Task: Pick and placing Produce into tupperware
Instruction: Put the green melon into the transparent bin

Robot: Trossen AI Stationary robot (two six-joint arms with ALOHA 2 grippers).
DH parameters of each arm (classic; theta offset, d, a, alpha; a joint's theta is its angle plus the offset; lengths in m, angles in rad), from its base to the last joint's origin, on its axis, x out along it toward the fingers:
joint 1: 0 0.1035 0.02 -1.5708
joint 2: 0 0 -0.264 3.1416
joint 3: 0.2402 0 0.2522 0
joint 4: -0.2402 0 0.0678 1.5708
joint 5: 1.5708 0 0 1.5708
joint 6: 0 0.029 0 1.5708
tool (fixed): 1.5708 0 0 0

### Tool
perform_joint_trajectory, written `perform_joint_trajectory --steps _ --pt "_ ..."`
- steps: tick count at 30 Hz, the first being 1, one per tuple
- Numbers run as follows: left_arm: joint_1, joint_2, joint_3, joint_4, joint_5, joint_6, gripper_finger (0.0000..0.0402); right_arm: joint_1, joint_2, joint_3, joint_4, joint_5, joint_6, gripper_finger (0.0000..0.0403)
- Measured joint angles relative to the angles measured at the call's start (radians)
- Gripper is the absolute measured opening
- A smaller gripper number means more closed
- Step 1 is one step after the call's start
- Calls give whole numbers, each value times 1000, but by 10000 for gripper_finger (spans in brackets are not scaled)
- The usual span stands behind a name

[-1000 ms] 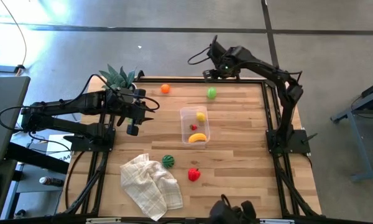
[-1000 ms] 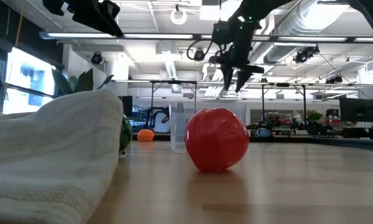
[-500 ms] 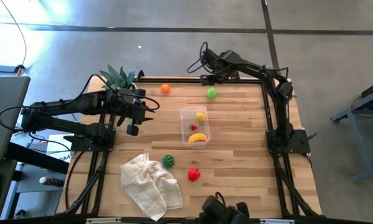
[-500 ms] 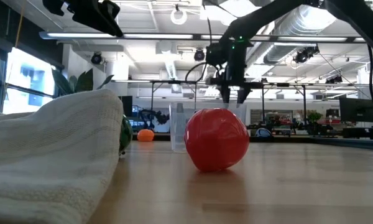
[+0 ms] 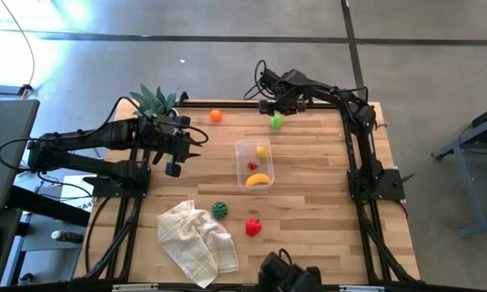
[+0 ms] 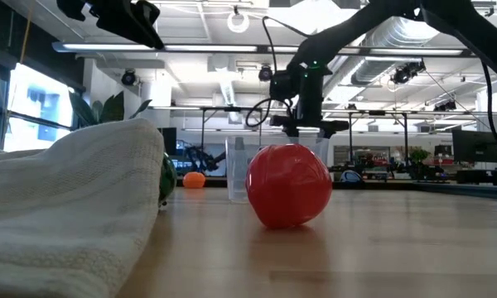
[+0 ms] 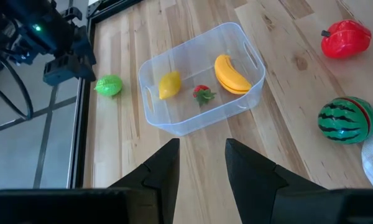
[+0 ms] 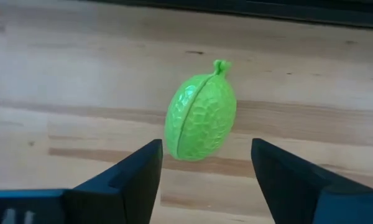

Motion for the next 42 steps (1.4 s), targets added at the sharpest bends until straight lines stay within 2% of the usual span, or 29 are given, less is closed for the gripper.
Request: perform_joint_trajectory --steps 7,13,20,42 --pt "0 0 0 0 0 0 117 -8 11 0 4 -15 41 257" --pt "0 0 0 0 0 0 117 -8 78 0 5 -63 62 260" --pt "0 0 0 0 0 0 117 -4 137 0 27 -66 63 260" --pt "0 0 0 0 0 0 117 -35 188 3 65 -104 105 260"
